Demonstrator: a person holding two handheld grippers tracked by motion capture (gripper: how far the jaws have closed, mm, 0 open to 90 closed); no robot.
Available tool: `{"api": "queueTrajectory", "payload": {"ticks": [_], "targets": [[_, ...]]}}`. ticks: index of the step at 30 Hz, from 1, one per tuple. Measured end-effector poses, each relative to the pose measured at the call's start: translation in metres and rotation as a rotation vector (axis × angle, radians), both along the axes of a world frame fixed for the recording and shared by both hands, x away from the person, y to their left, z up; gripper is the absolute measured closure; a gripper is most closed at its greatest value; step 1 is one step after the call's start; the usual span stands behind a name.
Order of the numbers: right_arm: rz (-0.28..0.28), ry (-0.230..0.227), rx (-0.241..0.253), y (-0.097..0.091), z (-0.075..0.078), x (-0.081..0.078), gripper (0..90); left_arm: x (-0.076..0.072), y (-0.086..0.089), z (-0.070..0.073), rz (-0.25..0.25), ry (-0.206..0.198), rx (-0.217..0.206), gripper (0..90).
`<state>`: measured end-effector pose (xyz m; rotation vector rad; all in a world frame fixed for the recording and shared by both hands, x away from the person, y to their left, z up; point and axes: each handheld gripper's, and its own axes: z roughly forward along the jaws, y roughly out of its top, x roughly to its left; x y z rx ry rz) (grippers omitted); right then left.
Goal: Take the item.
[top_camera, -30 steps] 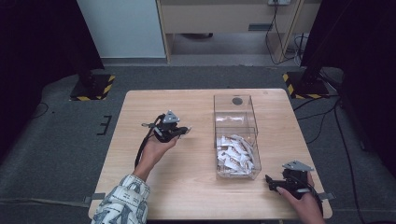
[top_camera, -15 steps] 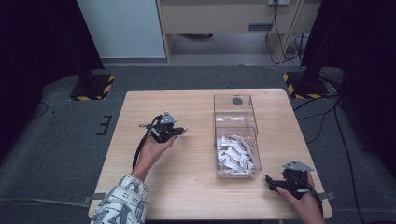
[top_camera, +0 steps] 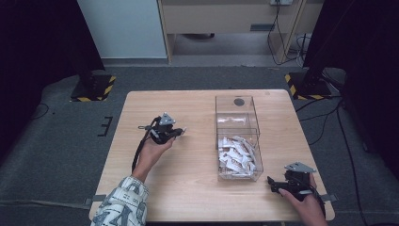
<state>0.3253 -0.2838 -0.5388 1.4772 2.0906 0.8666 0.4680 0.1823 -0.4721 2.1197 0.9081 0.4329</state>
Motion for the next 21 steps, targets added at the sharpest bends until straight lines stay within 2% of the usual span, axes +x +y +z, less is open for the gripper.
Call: {"api": "queueTrajectory", "payload": {"ticks": [17,21], "targets": [[0.0,0.0,0.0,0.0,0.0,0.0,0.7,0.004,0.008,-0.008,0.037,0.001,-0.005,89.9],[0.0,0.0,0.0,0.0,0.0,0.0,0.8,0.004,0.008,-0.013,0.037,0.01,0.009,89.9]]}}
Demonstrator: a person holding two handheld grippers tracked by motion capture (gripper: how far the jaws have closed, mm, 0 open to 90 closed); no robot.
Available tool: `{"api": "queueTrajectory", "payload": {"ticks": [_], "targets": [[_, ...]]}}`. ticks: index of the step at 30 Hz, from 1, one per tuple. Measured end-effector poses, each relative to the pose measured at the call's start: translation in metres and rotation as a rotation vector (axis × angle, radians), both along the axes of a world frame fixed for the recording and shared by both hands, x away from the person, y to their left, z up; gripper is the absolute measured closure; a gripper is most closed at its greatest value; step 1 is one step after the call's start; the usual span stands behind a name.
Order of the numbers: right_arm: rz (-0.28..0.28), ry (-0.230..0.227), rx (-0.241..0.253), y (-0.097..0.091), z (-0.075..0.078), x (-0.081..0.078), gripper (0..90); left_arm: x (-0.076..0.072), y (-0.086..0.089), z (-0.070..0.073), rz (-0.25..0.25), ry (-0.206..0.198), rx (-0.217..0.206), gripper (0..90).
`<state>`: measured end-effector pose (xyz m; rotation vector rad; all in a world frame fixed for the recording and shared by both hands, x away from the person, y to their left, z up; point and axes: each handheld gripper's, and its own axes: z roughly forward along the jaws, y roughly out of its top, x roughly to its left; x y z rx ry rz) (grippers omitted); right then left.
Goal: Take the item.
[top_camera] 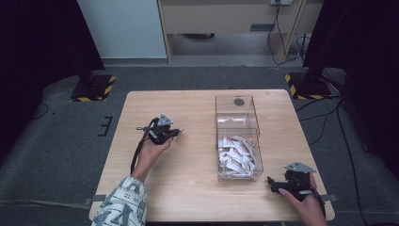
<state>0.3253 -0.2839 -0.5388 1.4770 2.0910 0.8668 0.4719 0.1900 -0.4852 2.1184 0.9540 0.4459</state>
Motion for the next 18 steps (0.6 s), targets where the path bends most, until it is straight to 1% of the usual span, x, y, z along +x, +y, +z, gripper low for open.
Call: {"api": "queueTrajectory", "payload": {"ticks": [8,13,18], "targets": [[0.0,0.0,0.0,0.0,0.0,0.0,0.8,0.0005,-0.0017,-0.0022,-0.004,0.006,0.002,89.8],[0.0,0.0,0.001,0.0,0.0,0.0,0.8,0.0001,-0.0049,-0.0064,-0.012,0.014,0.024,89.7],[0.0,0.0,0.0,0.0,0.0,0.0,0.8,-0.0002,-0.0058,-0.01,-0.016,0.025,0.034,89.7]]}}
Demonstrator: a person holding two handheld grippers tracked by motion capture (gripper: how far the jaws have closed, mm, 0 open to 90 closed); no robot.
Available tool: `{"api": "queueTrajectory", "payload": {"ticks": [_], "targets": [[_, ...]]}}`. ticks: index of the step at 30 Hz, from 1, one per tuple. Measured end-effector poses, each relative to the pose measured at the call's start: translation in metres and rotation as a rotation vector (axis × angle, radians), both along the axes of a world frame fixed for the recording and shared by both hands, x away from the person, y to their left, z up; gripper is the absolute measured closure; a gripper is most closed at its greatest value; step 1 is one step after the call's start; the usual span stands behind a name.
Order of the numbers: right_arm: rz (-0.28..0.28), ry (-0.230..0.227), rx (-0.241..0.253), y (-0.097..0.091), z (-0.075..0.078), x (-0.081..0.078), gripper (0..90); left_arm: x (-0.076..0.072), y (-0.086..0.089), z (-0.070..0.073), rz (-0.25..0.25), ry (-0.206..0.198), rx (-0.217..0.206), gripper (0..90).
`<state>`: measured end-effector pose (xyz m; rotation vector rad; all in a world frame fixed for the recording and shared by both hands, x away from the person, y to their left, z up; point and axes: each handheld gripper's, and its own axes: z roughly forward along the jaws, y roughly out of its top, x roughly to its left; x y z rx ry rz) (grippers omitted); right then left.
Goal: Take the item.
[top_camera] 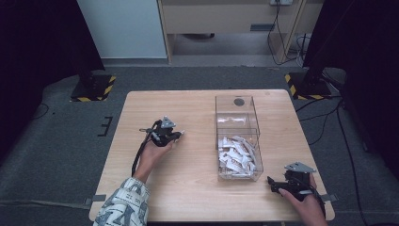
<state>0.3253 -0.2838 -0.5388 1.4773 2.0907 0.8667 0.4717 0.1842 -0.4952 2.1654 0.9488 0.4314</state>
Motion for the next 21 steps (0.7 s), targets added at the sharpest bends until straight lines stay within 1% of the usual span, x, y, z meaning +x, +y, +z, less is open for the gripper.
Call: {"api": "queueTrajectory", "payload": {"ticks": [8,13,16,21], "targets": [[0.0,0.0,0.0,0.0,0.0,0.0,0.8,0.0,-0.001,-0.006,0.004,0.011,0.005,89.5],[0.0,0.001,0.001,0.0,0.0,0.0,0.7,0.001,-0.003,-0.01,0.003,0.017,0.013,89.3],[0.0,0.0,0.0,0.0,0.0,0.0,0.8,0.002,-0.006,-0.014,0.012,0.021,0.013,89.0],[0.0,0.0,0.001,0.0,0.0,0.0,0.8,0.002,-0.01,-0.015,0.012,0.021,0.014,88.2]]}}
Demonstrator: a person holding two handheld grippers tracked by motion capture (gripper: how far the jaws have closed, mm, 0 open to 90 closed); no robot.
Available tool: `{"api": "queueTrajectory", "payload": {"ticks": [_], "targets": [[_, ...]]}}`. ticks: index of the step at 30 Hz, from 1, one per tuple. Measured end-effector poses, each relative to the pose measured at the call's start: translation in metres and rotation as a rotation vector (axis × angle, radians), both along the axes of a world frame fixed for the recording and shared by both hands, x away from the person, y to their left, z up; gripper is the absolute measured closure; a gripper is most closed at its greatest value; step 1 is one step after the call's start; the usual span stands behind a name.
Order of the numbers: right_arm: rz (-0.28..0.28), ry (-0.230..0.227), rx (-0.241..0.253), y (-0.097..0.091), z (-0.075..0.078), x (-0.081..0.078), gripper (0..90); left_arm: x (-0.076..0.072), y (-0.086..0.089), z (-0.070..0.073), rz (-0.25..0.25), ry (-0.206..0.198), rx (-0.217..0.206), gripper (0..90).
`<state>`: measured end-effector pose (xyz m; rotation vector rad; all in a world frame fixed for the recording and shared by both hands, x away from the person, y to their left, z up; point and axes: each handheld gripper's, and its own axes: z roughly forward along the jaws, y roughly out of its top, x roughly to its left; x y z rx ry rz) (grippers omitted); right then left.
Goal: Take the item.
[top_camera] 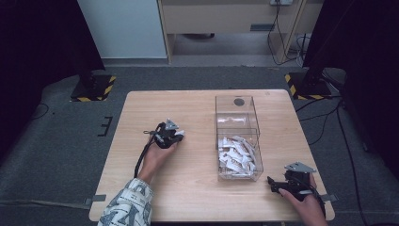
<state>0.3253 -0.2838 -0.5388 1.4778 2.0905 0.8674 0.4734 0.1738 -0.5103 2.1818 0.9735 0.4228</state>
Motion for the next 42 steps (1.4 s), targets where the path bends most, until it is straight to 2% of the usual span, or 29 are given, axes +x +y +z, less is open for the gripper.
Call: {"api": "queueTrajectory", "payload": {"ticks": [10,18,21,23,24,26,29,31,32,33,38,42], "targets": [[0.0,0.0,-0.001,0.0,0.0,0.0,0.8,0.002,-0.001,-0.004,0.012,0.006,0.011,86.6],[0.0,0.0,-0.001,0.0,0.0,0.0,0.8,0.0,0.0,-0.004,0.017,-0.011,0.005,80.3],[0.0,0.0,-0.001,0.0,0.0,0.0,0.7,-0.001,0.001,-0.002,0.023,-0.02,-0.02,70.4],[0.0,0.0,-0.001,0.0,0.0,0.0,0.8,-0.002,0.0,-0.001,0.017,-0.031,-0.008,68.6],[0.0,0.0,0.0,0.0,0.0,0.0,0.8,-0.003,-0.001,0.0,0.016,-0.035,-0.009,63.0],[0.0,0.0,-0.001,0.0,0.0,0.0,0.8,-0.004,-0.001,0.002,0.021,-0.044,-0.019,57.5],[0.0,0.0,0.0,0.0,0.0,0.0,0.8,-0.005,-0.001,0.004,0.019,-0.054,-0.024,53.1],[0.0,0.0,-0.001,0.0,0.0,0.0,0.8,-0.006,-0.001,0.005,0.016,-0.047,-0.023,49.0],[0.0,0.0,0.0,0.0,0.0,0.0,0.8,-0.006,-0.001,0.006,0.017,-0.041,-0.028,42.6],[0.0,0.0,0.0,0.0,0.0,0.0,0.8,-0.006,-0.001,0.006,0.019,-0.035,-0.03,42.6],[0.0,0.0,0.0,0.0,0.0,0.0,0.8,-0.008,0.001,0.009,0.015,-0.03,-0.047,28.1],[0.0,0.0,0.0,0.0,0.0,0.0,0.8,-0.012,0.0,0.014,-0.022,-0.047,-0.059,16.4]]}}
